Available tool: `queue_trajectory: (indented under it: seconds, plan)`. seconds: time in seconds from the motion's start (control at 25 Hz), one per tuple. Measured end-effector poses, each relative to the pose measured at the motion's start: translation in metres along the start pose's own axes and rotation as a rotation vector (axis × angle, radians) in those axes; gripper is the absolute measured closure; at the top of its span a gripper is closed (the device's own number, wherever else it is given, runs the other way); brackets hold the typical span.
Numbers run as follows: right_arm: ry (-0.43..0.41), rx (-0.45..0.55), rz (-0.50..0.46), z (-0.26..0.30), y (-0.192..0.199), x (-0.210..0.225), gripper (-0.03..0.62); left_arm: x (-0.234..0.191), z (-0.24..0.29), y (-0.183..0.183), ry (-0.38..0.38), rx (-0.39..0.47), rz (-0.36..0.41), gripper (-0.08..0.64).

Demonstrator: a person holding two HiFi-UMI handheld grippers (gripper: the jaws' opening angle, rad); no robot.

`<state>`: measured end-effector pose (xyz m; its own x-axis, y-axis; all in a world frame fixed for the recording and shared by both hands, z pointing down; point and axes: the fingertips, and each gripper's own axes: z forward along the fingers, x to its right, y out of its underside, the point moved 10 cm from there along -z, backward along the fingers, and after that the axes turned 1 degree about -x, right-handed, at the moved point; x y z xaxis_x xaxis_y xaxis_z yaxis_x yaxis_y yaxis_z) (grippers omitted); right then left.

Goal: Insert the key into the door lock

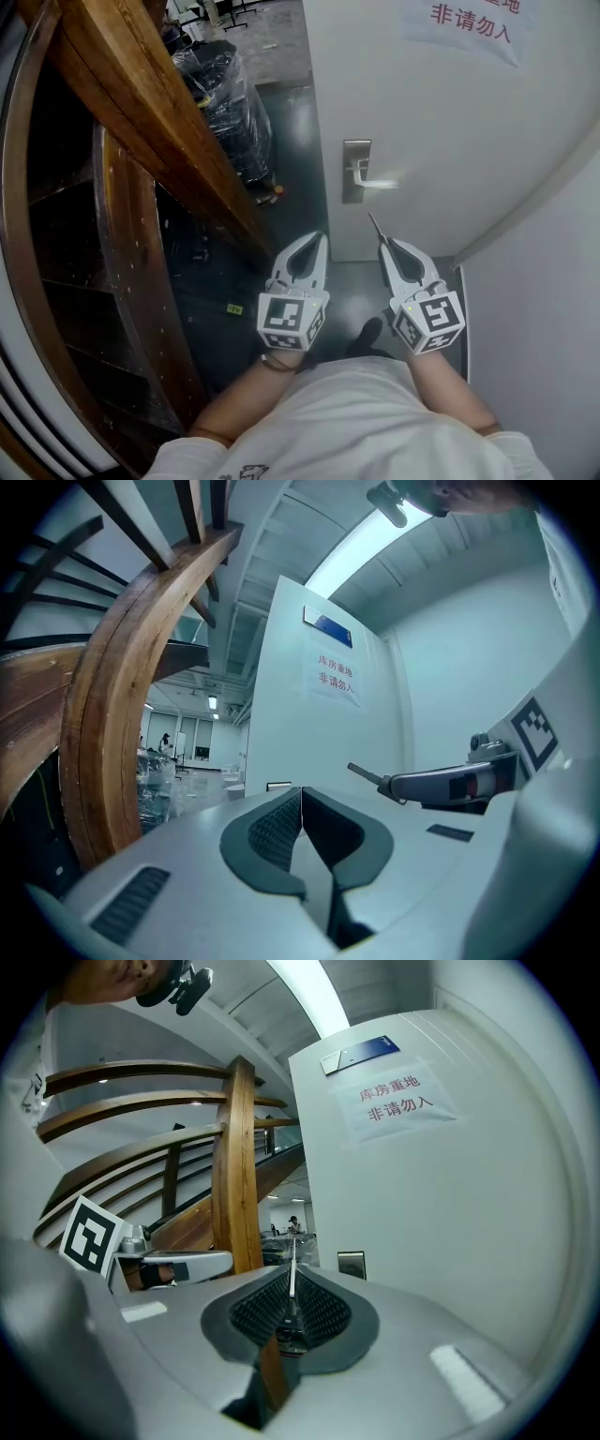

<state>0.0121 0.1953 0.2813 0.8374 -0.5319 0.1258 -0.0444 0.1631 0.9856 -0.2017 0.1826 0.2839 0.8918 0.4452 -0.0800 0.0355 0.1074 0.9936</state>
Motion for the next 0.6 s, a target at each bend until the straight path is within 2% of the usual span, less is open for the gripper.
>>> queue_trajectory:
  seconds: [0.2,0.6]
  plan:
    - [-0.033,-0.016,0.005,0.033,-0.004,0.043,0.566,-0.01,0.046,0.003,-0.041,-0.033,-0.011,0.552]
    - [-0.091,-0.012,0.004,0.075,-0.027,0.126,0.566,-0.013,0.121,0.001,-0.132,-0.033,-0.017,0.552]
